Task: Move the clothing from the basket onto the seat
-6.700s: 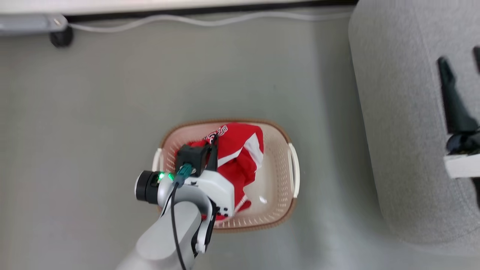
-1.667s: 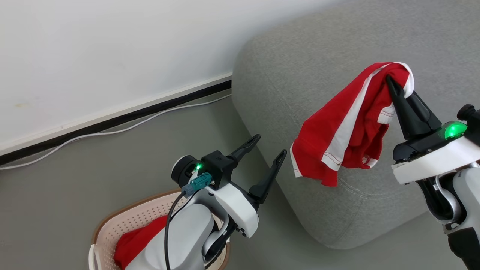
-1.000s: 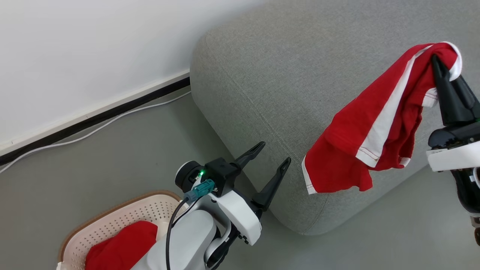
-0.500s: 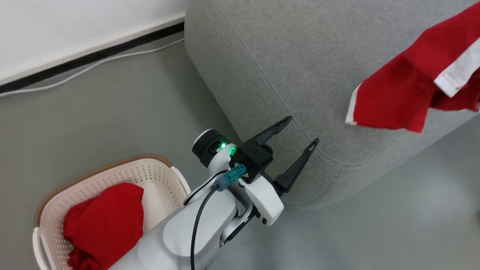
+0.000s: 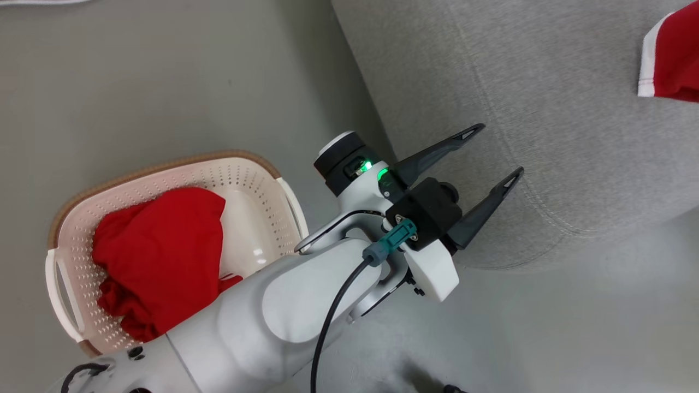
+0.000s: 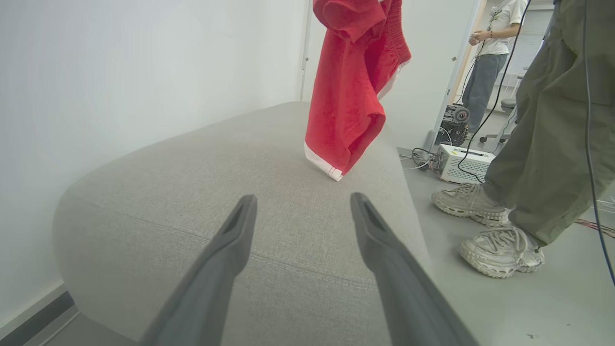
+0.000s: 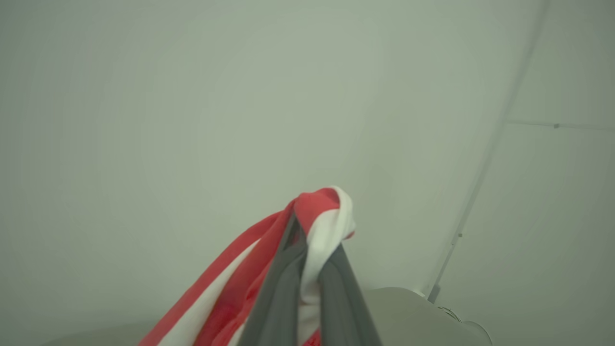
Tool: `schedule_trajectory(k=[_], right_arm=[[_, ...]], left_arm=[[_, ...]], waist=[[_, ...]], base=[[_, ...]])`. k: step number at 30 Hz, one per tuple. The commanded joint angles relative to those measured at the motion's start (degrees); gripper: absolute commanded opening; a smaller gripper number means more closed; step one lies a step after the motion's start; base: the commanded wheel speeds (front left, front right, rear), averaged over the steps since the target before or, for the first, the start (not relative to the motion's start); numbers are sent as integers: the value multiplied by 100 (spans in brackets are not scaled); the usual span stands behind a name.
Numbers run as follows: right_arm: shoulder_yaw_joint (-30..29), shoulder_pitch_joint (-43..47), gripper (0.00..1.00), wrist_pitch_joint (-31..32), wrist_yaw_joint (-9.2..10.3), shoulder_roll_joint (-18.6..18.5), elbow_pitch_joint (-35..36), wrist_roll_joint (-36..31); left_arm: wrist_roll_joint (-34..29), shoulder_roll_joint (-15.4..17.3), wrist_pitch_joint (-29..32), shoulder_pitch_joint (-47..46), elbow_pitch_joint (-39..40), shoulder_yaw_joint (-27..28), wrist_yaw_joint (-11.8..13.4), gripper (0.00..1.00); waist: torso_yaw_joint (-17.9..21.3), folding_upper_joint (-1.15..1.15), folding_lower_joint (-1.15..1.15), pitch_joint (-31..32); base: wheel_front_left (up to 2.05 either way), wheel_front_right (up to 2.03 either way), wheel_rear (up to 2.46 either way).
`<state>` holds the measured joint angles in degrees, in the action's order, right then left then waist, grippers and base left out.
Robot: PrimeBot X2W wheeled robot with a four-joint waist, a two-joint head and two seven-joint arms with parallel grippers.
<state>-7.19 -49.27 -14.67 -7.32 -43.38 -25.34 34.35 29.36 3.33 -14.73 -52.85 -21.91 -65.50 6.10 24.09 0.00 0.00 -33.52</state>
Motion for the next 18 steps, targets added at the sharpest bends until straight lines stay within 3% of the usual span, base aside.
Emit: schedule_trajectory(k=[1,12,18], right_arm=[[-119,-87,0,-33,-17,-400,-53,-71],[-884,-1196,0,-33,-17,-967,-795,-397],[-864,-1277,0,-33,-17,-938,-988,-269]], left_arm=[[73,-46,-27,-252,188,27,65,100],[203,-46,-27,-524,385,-433,505,100],[195,-46,-27,-495,548,-479,645,100]], waist=[[-221,0,0,-292],[-818,0,0,-999],[-1056,0,0,-1179]], base=[[0,0,0],[0,0,0],[0,0,0]])
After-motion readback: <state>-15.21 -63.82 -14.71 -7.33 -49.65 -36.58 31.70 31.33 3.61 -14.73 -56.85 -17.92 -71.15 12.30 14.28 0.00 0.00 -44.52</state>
